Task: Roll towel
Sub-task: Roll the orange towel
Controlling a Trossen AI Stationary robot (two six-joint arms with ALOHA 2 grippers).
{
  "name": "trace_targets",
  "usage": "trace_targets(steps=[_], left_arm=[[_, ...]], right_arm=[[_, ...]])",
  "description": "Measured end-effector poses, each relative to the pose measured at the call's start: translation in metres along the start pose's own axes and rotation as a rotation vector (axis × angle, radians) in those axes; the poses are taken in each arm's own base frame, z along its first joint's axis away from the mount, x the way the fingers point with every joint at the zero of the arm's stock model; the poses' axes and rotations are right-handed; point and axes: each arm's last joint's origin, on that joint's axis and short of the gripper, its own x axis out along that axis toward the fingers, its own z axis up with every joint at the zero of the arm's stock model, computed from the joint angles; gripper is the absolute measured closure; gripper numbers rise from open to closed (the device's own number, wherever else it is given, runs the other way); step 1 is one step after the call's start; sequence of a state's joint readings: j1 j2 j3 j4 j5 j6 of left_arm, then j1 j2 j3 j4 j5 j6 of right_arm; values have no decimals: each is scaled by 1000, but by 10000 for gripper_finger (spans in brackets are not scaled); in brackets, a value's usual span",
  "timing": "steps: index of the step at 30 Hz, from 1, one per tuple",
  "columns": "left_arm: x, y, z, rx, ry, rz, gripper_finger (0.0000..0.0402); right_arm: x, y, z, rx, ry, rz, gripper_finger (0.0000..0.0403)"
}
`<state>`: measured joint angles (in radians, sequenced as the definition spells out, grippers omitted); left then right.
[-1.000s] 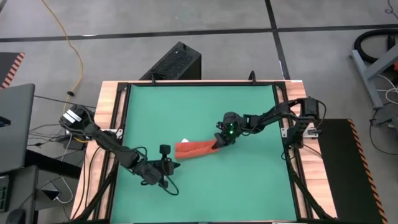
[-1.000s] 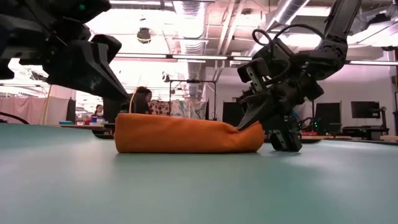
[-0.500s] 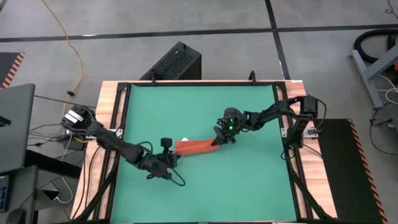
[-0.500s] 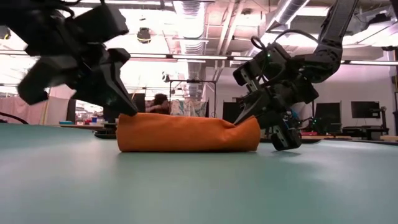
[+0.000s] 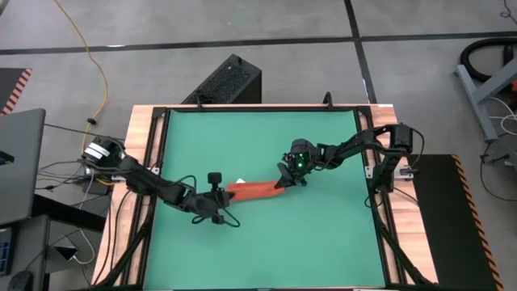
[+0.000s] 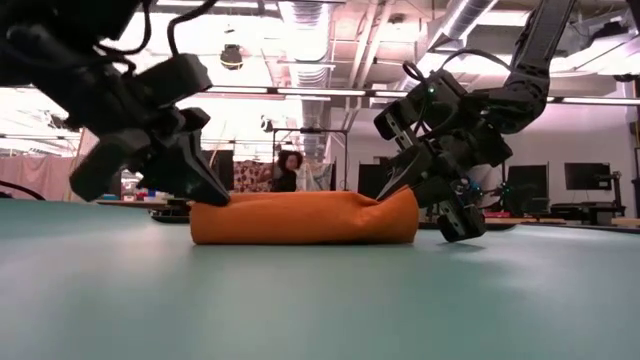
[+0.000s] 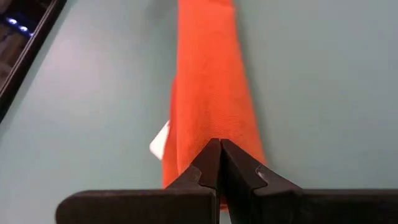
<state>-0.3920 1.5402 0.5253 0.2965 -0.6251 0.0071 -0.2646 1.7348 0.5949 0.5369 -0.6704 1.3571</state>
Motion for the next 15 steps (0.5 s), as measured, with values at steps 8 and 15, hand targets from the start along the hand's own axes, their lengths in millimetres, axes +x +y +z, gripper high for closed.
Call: trace_targets(steps=[8,15], left_arm=[[7,13,-16,-49,12,-3,401],[13,21,-21,-85,33,-43,401]], right_arm=[[0,0,0,4,-41,-11,375],[0,0,4,-87,-157,-42,355]])
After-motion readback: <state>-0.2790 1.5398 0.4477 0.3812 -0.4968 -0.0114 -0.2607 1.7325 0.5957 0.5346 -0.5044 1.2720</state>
